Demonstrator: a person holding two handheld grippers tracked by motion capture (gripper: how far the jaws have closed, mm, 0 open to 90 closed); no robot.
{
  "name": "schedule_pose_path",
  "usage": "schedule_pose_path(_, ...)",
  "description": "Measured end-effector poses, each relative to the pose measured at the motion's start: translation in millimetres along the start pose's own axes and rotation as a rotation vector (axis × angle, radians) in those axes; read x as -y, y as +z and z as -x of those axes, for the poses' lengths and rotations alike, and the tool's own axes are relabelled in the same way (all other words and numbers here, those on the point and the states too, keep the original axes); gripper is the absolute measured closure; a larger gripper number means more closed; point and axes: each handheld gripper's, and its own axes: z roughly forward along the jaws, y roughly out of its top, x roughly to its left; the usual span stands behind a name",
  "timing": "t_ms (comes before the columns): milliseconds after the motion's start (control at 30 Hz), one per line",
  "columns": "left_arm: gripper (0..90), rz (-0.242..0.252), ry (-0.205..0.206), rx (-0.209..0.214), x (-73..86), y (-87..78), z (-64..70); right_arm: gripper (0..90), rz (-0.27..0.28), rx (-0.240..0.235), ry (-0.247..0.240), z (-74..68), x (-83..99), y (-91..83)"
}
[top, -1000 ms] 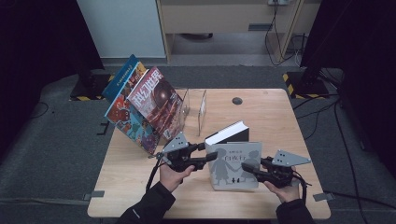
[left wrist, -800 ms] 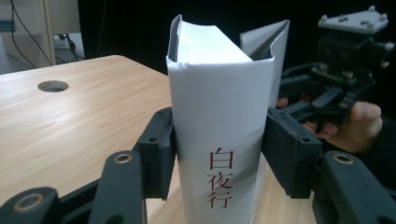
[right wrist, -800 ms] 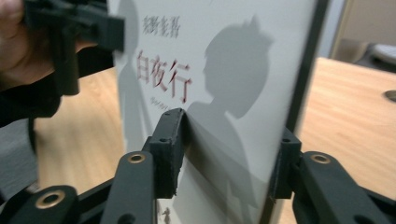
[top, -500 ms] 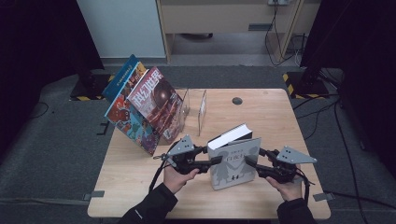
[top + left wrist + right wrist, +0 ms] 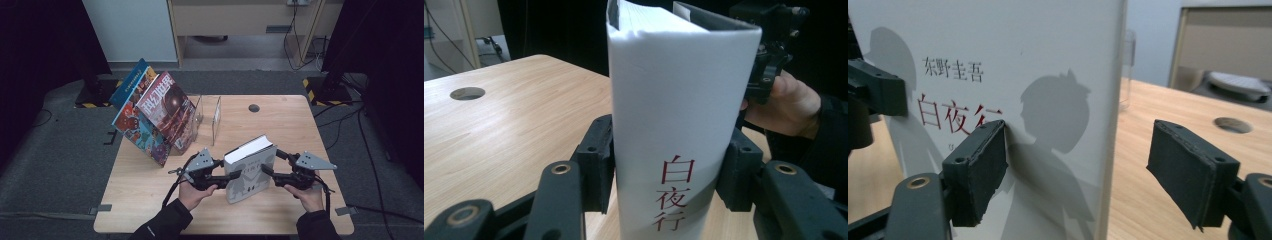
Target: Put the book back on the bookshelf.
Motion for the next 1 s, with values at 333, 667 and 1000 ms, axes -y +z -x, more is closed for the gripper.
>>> schedule_pose_path(333,49.3,-0.009,-0.010,-0.037,0.4,3.8,1.2,27.7,-0.072,-0.102,-0.037,-2.9,7.6,16.9)
schedule_pose_path(667,50.4,-0.033,-0.005,-0.067,-3.1,3.9,0.7,30.1,-0.066,-0.081,-0.052,-7.7,6.7,22.3)
schedule_pose_path(1000,51.5,-0.057,-0.004,-0.066,-6.9,-5.9,-2.0,31.2,-0.040,-0.088,-0.060,-18.7,5.8,30.5)
